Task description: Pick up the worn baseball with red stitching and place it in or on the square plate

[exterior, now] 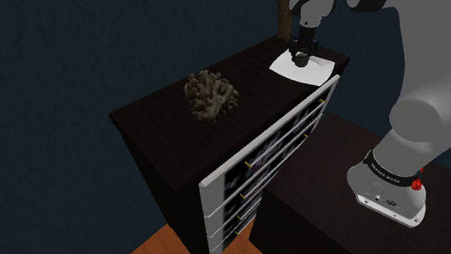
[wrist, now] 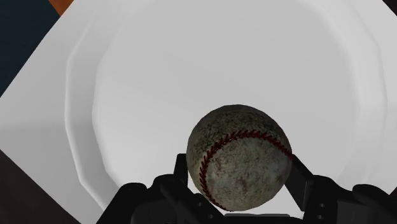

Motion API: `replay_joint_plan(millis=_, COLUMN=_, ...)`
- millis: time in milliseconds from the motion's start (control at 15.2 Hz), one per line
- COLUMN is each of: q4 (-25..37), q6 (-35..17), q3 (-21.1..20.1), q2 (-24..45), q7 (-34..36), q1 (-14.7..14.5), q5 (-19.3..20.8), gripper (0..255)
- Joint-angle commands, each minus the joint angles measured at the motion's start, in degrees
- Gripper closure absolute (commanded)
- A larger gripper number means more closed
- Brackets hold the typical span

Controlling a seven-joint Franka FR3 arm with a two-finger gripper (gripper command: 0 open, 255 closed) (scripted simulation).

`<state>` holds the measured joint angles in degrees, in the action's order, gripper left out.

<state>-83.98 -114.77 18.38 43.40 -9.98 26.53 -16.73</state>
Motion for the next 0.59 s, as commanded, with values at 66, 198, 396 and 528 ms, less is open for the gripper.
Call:
replay_joint_plan(millis=66, q4=-0.01, q6=0.00, q3=-0.01, q2=0.02, q7=-0.01, q1=0.00, q5=-0.01, gripper=255)
replay_joint_plan(millis=198, q4=0.06, q6=0.50, q3=0.09, q2=-0.42, q7=0.08, q1=-0.06, q5=0.12, gripper=255)
replay_joint_plan(millis=396, q4=0.31, q6=2.00, q3=0.38, q2=-1.71, q7=0.33, q1=-0.22, q5=0.52, gripper=255)
replay_joint_plan(millis=528, q4=0.58, q6=3.05, q3=0.55, q2=-2.50, q7=0.50, q1=-0.30, q5=0.77, gripper=255)
